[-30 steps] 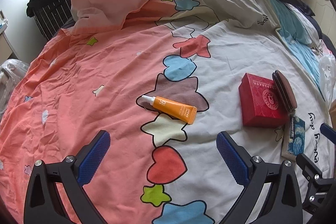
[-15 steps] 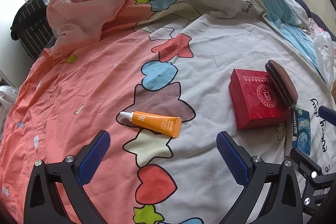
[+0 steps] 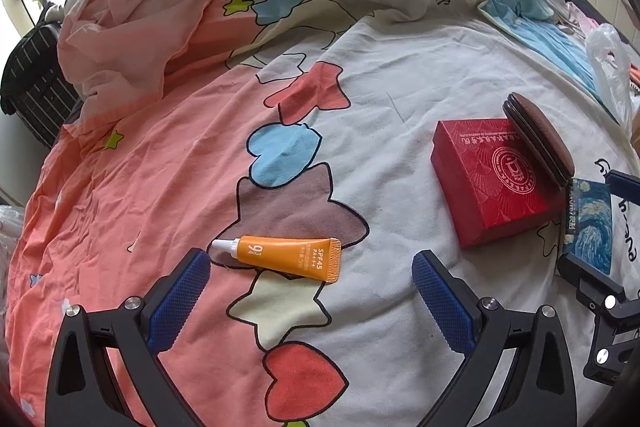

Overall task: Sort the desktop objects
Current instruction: 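Move the right gripper onto the starry-night tissue pack while the left approaches the orange tube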

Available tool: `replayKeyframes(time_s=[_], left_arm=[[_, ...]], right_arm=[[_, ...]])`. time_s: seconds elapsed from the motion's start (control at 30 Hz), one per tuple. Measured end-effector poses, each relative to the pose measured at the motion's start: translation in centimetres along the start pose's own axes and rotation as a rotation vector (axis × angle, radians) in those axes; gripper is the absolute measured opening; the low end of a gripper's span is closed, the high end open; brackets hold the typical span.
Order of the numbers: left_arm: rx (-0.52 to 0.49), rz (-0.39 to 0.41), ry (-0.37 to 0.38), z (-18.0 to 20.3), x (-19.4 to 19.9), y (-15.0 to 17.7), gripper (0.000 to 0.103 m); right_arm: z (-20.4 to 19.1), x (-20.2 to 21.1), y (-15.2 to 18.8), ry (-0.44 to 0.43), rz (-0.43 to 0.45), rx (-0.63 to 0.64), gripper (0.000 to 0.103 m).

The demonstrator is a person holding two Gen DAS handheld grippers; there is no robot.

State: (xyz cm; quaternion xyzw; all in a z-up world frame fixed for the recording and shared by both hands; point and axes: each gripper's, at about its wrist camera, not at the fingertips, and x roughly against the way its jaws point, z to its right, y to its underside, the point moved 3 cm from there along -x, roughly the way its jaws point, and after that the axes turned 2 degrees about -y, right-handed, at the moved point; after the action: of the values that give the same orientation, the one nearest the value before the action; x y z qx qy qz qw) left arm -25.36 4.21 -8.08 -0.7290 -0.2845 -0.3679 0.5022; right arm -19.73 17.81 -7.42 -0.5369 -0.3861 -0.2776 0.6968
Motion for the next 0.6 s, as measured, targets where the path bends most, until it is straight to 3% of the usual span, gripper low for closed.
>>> replayKeyframes(time_s=[0.6], left_arm=[[-0.135,0.0,-0.001,1.2,-0.6,-0.1,0.103]], right_arm=[[2.7,-0.2,0.2,-0.007,-0.039,-0.134,0.079]])
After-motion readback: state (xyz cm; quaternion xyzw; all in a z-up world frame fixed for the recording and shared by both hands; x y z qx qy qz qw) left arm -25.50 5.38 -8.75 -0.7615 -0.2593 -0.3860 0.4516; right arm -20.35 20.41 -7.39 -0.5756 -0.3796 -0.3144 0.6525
